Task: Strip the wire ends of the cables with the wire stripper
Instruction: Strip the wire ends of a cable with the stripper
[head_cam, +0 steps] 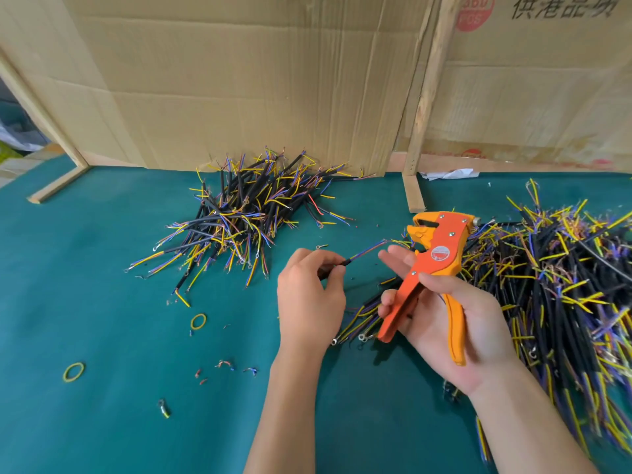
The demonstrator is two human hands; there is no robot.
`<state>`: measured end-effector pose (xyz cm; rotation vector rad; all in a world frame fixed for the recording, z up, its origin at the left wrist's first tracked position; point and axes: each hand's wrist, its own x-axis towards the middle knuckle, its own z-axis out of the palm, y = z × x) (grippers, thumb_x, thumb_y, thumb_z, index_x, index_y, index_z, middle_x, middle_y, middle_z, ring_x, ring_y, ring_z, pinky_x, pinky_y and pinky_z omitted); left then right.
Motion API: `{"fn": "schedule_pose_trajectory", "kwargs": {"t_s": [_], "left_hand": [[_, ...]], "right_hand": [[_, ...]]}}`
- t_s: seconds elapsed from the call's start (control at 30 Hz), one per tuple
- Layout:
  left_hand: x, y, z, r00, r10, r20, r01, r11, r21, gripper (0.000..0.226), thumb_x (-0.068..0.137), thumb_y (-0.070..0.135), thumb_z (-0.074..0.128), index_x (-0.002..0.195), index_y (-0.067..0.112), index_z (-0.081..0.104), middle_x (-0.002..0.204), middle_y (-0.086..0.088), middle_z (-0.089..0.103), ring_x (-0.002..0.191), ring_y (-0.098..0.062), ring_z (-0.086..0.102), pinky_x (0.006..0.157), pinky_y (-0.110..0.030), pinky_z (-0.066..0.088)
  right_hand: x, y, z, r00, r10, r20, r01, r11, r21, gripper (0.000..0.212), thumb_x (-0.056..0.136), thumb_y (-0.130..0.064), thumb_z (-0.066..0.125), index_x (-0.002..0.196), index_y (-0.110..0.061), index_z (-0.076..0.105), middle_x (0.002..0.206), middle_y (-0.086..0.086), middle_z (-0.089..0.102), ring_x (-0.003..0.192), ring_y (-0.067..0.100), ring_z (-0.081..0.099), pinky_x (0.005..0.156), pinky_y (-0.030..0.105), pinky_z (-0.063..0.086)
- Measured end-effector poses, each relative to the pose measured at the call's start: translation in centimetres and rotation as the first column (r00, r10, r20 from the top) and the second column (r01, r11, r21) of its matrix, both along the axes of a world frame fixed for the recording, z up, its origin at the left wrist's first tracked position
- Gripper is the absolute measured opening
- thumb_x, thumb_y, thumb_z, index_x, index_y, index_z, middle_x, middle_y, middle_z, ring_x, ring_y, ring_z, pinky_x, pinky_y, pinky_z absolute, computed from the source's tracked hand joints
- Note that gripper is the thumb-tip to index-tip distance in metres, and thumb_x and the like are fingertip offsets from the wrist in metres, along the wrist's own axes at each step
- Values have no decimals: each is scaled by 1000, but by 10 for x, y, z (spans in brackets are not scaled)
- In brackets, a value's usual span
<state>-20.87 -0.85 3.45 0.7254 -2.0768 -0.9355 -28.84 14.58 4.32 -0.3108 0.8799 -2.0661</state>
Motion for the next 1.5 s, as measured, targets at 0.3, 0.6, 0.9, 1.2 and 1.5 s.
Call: {"fn": "schedule_pose_trajectory", "kwargs": {"t_s": [0.3, 0.6, 0.9, 1.2, 1.5], "left_hand": [[1, 4, 2, 997, -82, 2, 82, 997, 10, 11, 85, 11, 70, 85, 22, 73, 83, 12, 70, 82, -4, 64, 81, -23, 50], [9, -10, -4, 895, 398, 202, -397, 917, -44, 26, 88, 37, 72, 113, 32, 72, 110, -5, 52, 106, -29, 43, 91, -25, 27], [16, -25, 19, 703, 456, -546, 302, 504, 809, 17, 93, -6, 56, 107, 3, 57, 83, -12, 73, 72, -18, 72, 61, -20, 54], [23, -31, 24, 625, 292, -723, 451, 621, 641, 17, 104, 17, 50, 110, 11, 65, 94, -5, 70, 85, -14, 67, 71, -17, 51], [25, -39, 17, 741, 231, -631, 326, 697, 638, 16, 97, 5, 58, 106, 8, 72, 71, 1, 66, 59, -8, 54, 57, -16, 44]], "right_hand": [[-5, 4, -2, 999, 10, -38, -12, 999, -51, 60, 77, -19, 66, 135, -4, 63, 146, 9, 58, 78, 29, 64, 76, 38, 56], [-2, 4, -2, 994, 75, -78, -79, 996, -48, 61, 82, -16, 59, 142, -4, 57, 147, 7, 58, 80, 30, 63, 77, 36, 55], [0, 3, -3, 990, 93, -103, -92, 996, 15, 65, 77, -18, 65, 141, -6, 59, 144, 9, 61, 80, 31, 65, 75, 38, 57], [15, -6, -4, 926, 357, -119, -344, 932, 115, 63, 74, -13, 71, 136, -14, 65, 148, 4, 57, 81, 39, 70, 72, 44, 58], [12, -2, -2, 778, 618, -114, -590, 781, 203, 63, 89, -29, 77, 145, -11, 54, 140, 31, 56, 87, 44, 71, 79, 50, 56]]}}
